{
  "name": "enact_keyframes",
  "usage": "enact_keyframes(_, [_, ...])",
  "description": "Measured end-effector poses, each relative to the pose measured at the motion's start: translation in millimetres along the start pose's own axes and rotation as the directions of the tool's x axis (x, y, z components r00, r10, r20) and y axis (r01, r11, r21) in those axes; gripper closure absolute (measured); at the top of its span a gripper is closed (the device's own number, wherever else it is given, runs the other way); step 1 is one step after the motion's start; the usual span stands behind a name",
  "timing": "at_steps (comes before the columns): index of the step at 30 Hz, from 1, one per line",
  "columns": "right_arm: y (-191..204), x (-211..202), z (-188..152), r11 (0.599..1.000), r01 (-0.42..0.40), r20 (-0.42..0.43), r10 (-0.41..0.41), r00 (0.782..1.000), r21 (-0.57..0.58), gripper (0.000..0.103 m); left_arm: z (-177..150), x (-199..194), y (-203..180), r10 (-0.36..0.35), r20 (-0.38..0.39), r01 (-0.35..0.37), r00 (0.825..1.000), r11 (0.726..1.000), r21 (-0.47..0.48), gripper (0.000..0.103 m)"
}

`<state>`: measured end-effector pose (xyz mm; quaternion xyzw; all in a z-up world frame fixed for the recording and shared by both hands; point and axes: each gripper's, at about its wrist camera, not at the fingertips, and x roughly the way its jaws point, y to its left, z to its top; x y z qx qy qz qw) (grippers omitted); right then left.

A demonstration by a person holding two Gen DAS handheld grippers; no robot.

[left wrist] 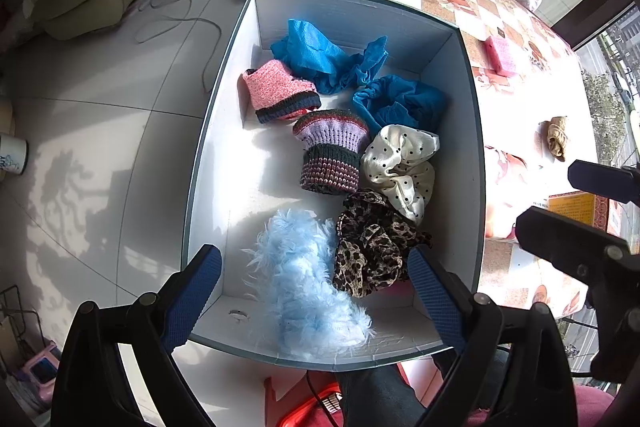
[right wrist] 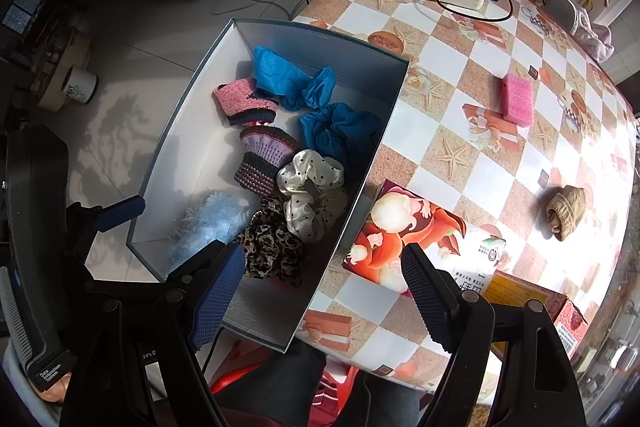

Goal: Organize soft objects
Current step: 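Lower both scrunchies into the box and open both tools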

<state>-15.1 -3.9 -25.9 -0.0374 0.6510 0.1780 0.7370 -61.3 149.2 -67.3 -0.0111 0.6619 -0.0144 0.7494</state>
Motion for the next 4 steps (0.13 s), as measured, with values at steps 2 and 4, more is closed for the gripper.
enact_keyframes(2, [1.0,0.7,-0.8,1.0,0.004,-0.001,-0.004,1.0,0.0,0.021,-0.7,-2.5,2.1,-0.012,0.029,0.013,1.0,1.0,-0.006,0.007])
enact_keyframes(4, [1.7,0.5,-1.4,1.0,0.002,-0.001,-0.002,1.0,0.002,0.021,-1.0,-10.1,6.5,-0.049,0.077,0.05,0.996,0.999,-0.018,0.007])
